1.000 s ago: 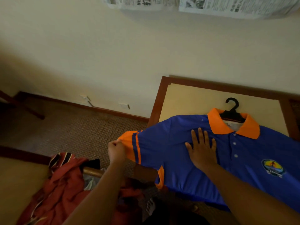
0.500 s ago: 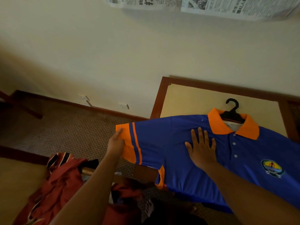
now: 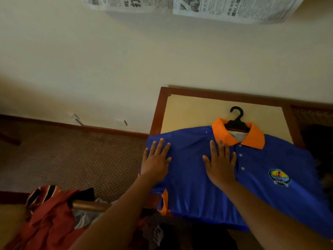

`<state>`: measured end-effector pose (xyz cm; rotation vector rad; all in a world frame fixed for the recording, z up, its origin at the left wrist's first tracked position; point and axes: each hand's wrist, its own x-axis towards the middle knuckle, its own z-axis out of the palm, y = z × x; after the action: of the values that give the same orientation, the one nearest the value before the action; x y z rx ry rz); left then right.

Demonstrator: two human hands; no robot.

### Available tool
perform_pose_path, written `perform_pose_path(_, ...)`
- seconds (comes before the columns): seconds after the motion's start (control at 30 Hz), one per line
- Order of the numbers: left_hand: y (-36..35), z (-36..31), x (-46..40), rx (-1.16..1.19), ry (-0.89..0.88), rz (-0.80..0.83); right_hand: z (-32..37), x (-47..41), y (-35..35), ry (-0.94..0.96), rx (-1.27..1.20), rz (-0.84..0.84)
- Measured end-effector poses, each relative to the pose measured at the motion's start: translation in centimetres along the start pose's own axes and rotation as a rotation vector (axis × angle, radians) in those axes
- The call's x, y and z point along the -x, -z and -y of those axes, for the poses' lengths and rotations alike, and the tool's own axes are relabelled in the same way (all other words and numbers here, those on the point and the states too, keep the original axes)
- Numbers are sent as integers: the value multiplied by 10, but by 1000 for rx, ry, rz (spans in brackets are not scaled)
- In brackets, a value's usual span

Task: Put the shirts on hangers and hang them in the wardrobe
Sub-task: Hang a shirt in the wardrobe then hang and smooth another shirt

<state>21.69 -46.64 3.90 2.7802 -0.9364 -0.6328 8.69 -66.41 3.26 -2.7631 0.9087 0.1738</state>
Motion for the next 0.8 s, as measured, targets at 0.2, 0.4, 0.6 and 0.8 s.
perform_pose_path(0.2,8,-35,-27,90,239,-4,-32,-16,7,8,-28,292)
perform_pose_path(0.4,-17,-134,-51,54,-11,-132,-72,-46,70,39,-508,-21)
perform_pose_path(0.6,-55,-205,-67,14,-107,-93,-122,-124,88,96,-10,7)
perform_pose_path(0.8,-74,-206,-76,-80,-102,-150,-138,-178,86,343,120,229)
